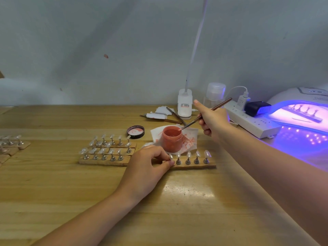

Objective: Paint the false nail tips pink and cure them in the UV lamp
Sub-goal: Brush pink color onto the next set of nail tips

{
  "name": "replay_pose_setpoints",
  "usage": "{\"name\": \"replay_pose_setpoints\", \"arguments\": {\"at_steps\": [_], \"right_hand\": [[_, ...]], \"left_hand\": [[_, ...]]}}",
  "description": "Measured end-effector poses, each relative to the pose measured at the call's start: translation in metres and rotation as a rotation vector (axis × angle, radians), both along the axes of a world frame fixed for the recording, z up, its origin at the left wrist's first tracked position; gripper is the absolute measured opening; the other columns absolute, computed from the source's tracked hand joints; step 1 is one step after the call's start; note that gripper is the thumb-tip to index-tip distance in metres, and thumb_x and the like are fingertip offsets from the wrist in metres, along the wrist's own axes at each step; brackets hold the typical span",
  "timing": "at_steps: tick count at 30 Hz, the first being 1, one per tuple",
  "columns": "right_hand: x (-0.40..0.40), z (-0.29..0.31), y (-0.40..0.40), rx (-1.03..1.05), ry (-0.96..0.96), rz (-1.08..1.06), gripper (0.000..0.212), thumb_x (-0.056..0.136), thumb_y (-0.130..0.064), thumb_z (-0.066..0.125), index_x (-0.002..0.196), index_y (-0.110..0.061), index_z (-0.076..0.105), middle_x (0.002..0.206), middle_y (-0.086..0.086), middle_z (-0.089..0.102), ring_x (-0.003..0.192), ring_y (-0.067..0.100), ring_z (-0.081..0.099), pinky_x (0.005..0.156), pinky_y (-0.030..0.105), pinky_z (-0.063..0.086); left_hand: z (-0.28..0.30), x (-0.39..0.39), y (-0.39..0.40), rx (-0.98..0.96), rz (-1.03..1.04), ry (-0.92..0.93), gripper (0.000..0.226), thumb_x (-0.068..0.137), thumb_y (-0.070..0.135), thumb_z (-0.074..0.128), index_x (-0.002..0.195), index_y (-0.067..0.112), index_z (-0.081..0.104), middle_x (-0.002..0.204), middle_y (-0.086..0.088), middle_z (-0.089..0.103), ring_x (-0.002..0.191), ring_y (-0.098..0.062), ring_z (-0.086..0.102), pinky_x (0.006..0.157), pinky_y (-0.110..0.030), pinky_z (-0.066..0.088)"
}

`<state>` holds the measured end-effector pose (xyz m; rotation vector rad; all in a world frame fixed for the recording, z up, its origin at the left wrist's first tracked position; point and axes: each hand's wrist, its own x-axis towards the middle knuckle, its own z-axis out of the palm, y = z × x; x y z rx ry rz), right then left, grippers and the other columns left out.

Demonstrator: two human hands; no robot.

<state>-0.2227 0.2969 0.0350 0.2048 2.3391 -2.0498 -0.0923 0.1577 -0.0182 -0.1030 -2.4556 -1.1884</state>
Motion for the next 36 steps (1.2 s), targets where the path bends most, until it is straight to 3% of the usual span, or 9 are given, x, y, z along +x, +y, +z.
{"name": "replay_pose_setpoints", "arguments": {"at_steps": [7,10,14,22,36], "right_hand": [[0.001,0.006,0.012,-0.058,0.095,-0.064,0.038,0.085,-0.045,0.06,0.063,-0.014,0.057,0.045,-0.003,0.05,0.032,0.005,0.039,0.037,0.015,0.034],[0.009,0.006,0.014,-0.115,0.2,0.054,0.033,0.088,-0.046,0.056,0.071,-0.019,0.063,0.041,-0.006,0.056,0.035,0.004,0.049,0.039,0.013,0.04],[0.018,-0.001,0.016,-0.089,0.213,0.225,0.041,0.088,-0.049,0.052,0.069,-0.015,0.063,0.052,0.001,0.066,0.045,0.01,0.062,0.042,0.013,0.045],[0.018,-0.005,0.017,-0.091,0.169,0.204,0.044,0.089,-0.045,0.053,0.065,-0.009,0.061,0.047,0.001,0.063,0.04,0.008,0.058,0.041,0.014,0.045],[0.014,-0.003,0.026,-0.124,0.102,0.094,0.044,0.088,-0.048,0.053,0.068,-0.009,0.061,0.045,-0.001,0.062,0.038,0.005,0.056,0.039,0.013,0.044]], "left_hand": [[0.001,0.0,0.0,0.003,-0.009,-0.01,0.025,0.074,0.014,0.074,0.06,0.029,0.06,0.072,0.012,0.063,0.079,0.0,0.054,0.07,-0.014,0.042],[0.001,0.0,0.0,0.004,0.001,-0.001,0.028,0.074,0.014,0.074,0.058,0.03,0.058,0.071,0.011,0.063,0.078,0.0,0.054,0.068,-0.009,0.04],[0.001,0.0,0.001,0.007,-0.003,-0.006,0.025,0.074,0.014,0.074,0.06,0.029,0.06,0.071,0.01,0.063,0.078,-0.001,0.054,0.067,-0.011,0.04],[0.002,0.0,0.001,0.003,-0.012,-0.016,0.013,0.075,0.013,0.073,0.065,0.017,0.065,0.072,0.009,0.063,0.079,-0.001,0.053,0.066,-0.006,0.036],[0.001,0.001,0.001,-0.004,-0.008,-0.012,0.022,0.075,0.014,0.073,0.062,0.026,0.061,0.074,0.01,0.062,0.079,0.0,0.053,0.068,-0.011,0.04]]}}
